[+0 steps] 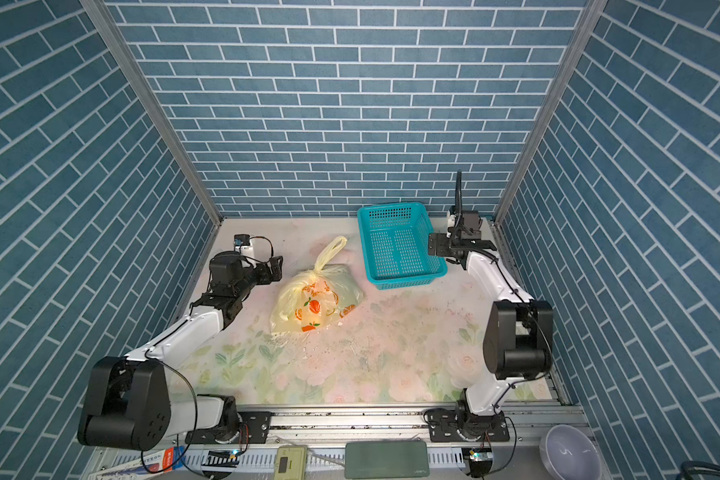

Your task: Untie the knot of the plastic bag and take out the fruit

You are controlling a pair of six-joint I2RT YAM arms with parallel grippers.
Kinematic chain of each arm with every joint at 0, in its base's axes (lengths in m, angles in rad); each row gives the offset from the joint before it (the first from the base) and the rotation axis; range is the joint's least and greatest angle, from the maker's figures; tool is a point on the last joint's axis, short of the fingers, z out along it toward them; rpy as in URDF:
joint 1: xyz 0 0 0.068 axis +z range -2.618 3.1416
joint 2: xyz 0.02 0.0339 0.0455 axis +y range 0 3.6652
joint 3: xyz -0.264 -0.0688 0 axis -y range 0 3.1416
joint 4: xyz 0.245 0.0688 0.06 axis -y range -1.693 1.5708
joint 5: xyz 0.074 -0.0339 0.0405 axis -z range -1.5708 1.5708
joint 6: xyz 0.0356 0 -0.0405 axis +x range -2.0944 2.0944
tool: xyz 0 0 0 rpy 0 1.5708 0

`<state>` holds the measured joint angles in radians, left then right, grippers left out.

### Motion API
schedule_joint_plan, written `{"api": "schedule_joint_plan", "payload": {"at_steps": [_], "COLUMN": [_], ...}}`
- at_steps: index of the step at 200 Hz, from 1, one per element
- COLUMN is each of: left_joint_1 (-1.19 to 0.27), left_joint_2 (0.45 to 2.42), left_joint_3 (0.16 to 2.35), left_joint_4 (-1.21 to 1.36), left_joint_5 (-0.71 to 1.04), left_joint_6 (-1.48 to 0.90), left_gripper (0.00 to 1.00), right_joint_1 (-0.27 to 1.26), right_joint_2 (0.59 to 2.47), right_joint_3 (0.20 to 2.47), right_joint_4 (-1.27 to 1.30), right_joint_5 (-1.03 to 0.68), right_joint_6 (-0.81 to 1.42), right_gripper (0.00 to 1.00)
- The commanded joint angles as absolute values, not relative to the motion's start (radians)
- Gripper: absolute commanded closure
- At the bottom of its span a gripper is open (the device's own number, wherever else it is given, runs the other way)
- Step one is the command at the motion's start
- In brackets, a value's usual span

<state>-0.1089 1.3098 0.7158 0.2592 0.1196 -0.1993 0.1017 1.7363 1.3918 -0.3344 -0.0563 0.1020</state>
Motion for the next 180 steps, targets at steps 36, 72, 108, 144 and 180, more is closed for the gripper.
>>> {"api": "schedule_joint_plan", "payload": {"at_steps": [36, 72, 108, 144, 180], "left_joint_1": [-0.144, -0.154, -0.160, -0.164, -0.167], "left_joint_2": [1.345, 1.357, 1.368, 1.380, 1.391], "left_joint_3": [0.729, 0.732, 0.739, 0.747, 0.755], "left_joint_4": [0.271, 0.280, 0.283, 0.283, 0.285], "left_joint_5": [0.154, 0.157, 0.159, 0.171, 0.178], "left_joint_6": [-0.247, -0.255, -0.259, -0.254, -0.252], "left_gripper": [0.00, 0.00, 0.00, 0.00, 0.00], "right_joint_1": [0.130, 0.129, 0.101, 0.060, 0.027], "right_joint_2": [1.989, 2.058, 2.028, 1.971, 1.932], "right_joint_3": [1.697, 1.754, 1.694, 1.614, 1.562], "right_joint_4": [-0.524, -0.569, -0.567, -0.562, -0.582], "right_joint_5": [0.013, 0.091, 0.149, 0.180, 0.225], "right_joint_6": [0.086, 0.102, 0.160, 0.199, 0.223], "right_gripper": [0.01, 0.03, 0.06, 0.09, 0.11]}}
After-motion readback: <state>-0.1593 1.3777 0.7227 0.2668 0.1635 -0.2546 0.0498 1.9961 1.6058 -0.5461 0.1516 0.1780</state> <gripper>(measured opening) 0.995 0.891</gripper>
